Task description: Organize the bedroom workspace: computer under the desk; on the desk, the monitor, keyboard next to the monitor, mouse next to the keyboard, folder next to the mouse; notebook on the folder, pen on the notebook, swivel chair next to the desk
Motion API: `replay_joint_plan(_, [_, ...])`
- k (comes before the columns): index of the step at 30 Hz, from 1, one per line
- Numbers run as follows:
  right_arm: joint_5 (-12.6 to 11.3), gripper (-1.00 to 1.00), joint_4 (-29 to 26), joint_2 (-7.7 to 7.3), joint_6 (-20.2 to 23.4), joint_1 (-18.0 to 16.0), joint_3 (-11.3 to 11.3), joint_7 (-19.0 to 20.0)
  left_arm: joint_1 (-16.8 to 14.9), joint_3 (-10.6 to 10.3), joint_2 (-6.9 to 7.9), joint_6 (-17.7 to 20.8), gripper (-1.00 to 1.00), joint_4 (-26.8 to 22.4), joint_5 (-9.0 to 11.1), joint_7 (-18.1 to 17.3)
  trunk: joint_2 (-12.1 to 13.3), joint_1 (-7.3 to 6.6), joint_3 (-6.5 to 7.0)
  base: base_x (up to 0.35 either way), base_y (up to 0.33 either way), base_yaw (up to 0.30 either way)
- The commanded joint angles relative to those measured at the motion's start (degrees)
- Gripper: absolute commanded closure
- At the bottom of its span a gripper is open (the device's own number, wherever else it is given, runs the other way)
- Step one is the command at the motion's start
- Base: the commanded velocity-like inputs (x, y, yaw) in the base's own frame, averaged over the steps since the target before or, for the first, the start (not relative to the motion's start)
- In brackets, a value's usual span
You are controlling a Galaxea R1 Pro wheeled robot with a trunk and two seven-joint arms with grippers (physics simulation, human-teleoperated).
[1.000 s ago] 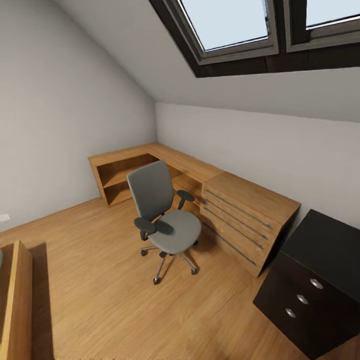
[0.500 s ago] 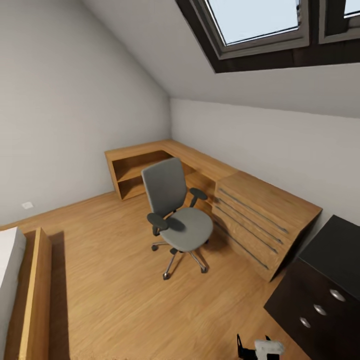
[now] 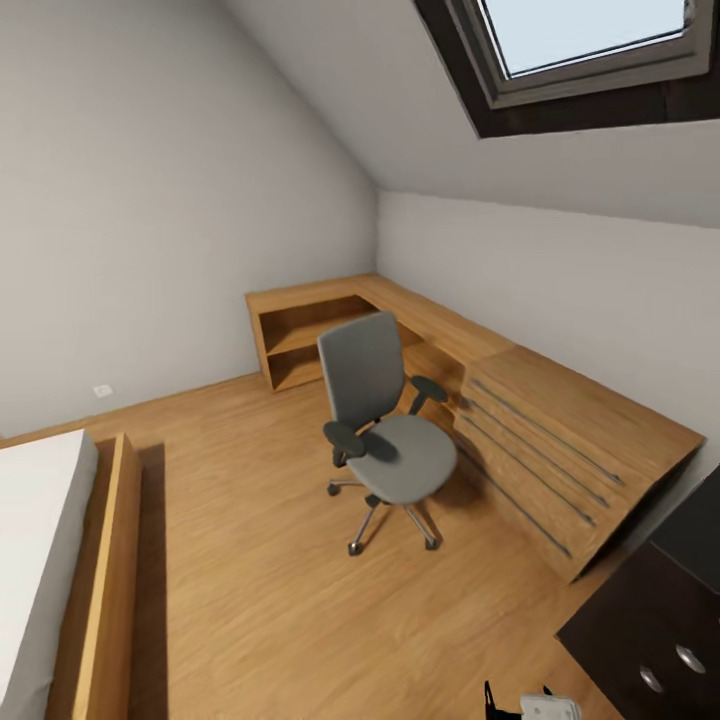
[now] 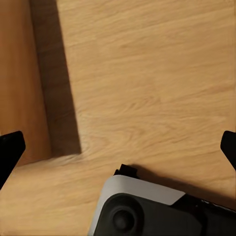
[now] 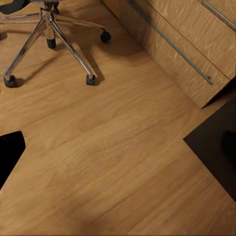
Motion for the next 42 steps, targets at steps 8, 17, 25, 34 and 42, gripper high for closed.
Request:
replay_joint_plan(8, [-0.3, -1.00, 0.2, 0.39, -0.2, 0.0, 0.7, -0.3, 0.0, -0.5, -0.02, 0.0, -1.00, -0.1, 0.2, 0.5, -0.1, 0.06, -0.53, 0.306, 0.000, 0.232])
replay_joint_plan(17, [-0.1, -1.00, 0.2, 0.38, -0.3, 0.0, 0.6, -0.3, 0.0, -0.5, 0.02, 0.0, -1.00, -0.1, 0.2, 0.5, -0.1, 0.06, -0.89, 0.322, 0.000, 0.198])
replay_joint_plan(25, [0.0, -1.00, 0.3, 0.38, -0.4, 0.0, 0.6, -0.3, 0.0, -0.5, 0.02, 0.0, -1.00, 0.0, 0.3, 0.5, -0.1, 0.06, -0.82, 0.299, 0.000, 0.073])
replay_joint_plan(34, [0.1, -1.00, 0.4, 0.38, -0.5, 0.0, 0.7, -0.3, 0.0, -0.5, 0.13, -2.1, -1.00, 0.0, 0.3, 0.5, -0.1, 0.06, -0.27, 0.065, 0.000, 0.181])
replay_joint_plan(42, [0.1, -1.00, 0.4, 0.38, -0.6, 0.0, 0.7, -0.3, 0.0, -0.4, 0.18, -4.6, -1.00, 0.0, 0.4, 0.5, -0.1, 0.06, 0.26, 0.004, 0.000, 0.197])
